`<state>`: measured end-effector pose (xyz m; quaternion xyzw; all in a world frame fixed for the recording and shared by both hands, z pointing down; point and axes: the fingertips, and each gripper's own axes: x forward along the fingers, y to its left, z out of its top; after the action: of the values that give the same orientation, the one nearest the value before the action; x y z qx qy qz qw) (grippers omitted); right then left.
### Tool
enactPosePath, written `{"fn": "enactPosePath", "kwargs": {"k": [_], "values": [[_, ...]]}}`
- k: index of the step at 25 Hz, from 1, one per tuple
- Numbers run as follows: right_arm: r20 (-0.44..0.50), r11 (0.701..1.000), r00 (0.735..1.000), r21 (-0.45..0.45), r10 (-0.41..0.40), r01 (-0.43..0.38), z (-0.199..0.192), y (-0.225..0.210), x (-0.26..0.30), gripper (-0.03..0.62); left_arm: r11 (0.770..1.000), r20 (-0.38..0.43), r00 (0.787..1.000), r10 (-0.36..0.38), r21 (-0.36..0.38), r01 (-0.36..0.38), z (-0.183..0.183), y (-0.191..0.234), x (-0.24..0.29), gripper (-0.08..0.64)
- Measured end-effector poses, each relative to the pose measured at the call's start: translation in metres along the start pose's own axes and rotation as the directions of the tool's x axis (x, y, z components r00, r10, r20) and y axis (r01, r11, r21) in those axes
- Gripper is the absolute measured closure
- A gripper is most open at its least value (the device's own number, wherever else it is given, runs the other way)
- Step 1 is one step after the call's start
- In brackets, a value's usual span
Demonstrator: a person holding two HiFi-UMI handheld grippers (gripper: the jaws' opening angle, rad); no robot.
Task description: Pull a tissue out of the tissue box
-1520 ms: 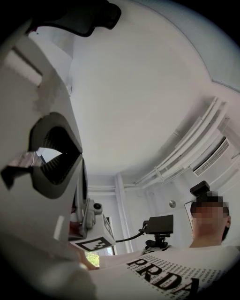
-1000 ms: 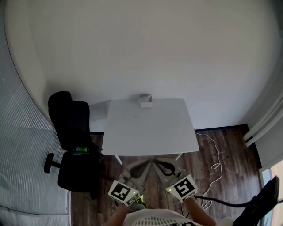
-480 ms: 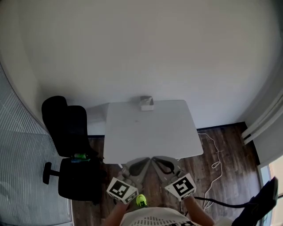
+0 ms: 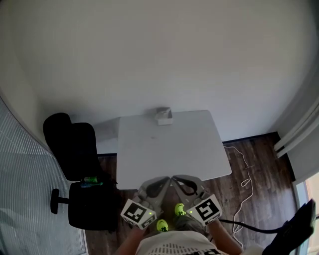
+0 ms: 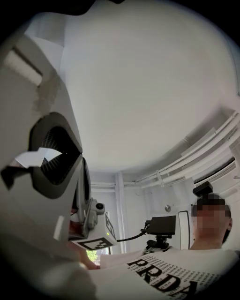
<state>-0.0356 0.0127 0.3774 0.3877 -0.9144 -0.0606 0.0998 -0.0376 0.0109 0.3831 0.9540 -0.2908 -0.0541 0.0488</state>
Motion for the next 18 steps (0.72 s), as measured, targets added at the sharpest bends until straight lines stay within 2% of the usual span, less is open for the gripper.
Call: {"fn": "enactPosePath", "kwargs": {"k": [10, 18], "values": [[0.02, 0.998, 0.998, 0.0, 0.066, -0.066, -0.003, -0.068, 0.015, 0.586, 0.996, -0.012, 0.997, 0.078, 0.048, -0.077, 0.009, 0.028, 0.066, 0.571], [0.018, 0.991, 0.991, 0.017, 0.134, -0.134, -0.025, -0.132, 0.017, 0.588, 0.99, -0.027, 0.99, 0.137, 0.026, -0.136, -0.005, 0.042, 0.131, 0.572]]}}
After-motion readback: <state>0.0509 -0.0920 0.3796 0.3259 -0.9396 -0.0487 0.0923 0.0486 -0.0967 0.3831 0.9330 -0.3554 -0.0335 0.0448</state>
